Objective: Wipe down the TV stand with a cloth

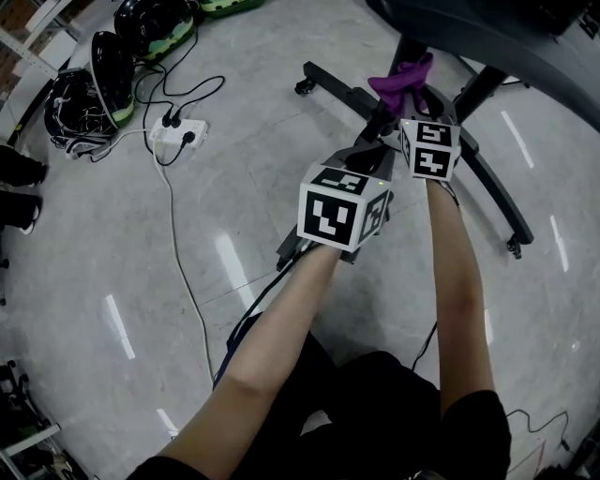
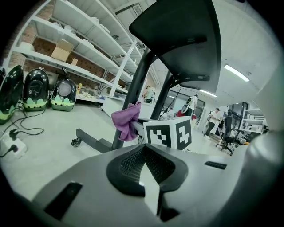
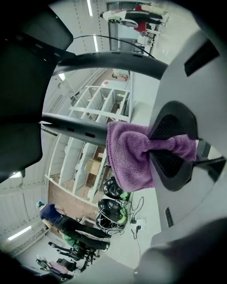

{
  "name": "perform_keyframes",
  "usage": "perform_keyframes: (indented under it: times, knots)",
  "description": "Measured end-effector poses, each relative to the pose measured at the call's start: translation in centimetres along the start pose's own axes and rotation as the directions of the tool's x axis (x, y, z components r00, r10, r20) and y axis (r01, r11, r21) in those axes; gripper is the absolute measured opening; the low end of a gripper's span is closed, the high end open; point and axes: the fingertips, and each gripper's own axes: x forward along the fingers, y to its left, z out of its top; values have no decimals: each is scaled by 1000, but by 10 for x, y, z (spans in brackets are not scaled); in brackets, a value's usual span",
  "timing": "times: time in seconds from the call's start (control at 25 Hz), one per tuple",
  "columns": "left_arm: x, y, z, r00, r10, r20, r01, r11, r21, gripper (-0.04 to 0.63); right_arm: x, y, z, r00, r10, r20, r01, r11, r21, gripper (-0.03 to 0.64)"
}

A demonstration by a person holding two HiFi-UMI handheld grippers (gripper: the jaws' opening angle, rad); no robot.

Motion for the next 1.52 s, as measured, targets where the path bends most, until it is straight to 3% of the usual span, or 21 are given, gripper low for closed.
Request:
perform_keyframes:
  times: [0.28,0.56,0.76,0.92,1.04,1.16,1.32,1.52]
  knots:
    - [5,1,-6,1000,16,-10,-16,1000,-8,8,7,22,-35,999,10,-40,-9,1000,29,78]
    - [19,9,-21,998,49,-42,-50,999,-15,8,14,33,-63,992,102,-75,-104,994,-26,78]
    - [28,13,-22,997,62,-44,-64,997,-53,8,18,38,-89,980,136,-146,-142,990,-28,78]
    - [22,16,-24,997,58,-48,-59,998,-7,8,20,45,-112,962,171,-214,-171,985,17,78]
    - [15,20,-26,997,51,-50,-51,999,-12,8,17,40,-130,950,188,-248,-184,982,38,78]
    - [12,25,-26,996,65,-53,-66,998,-18,8,14,23,-149,941,171,-293,-160,985,62,78]
    - [14,21,-21,994,95,-49,-96,995,-32,8,14,-6,-171,934,121,-338,-68,984,164,78]
    - [18,8,-27,993,95,-76,-95,995,-3,8,23,-18,-159,934,139,-330,-95,985,146,78]
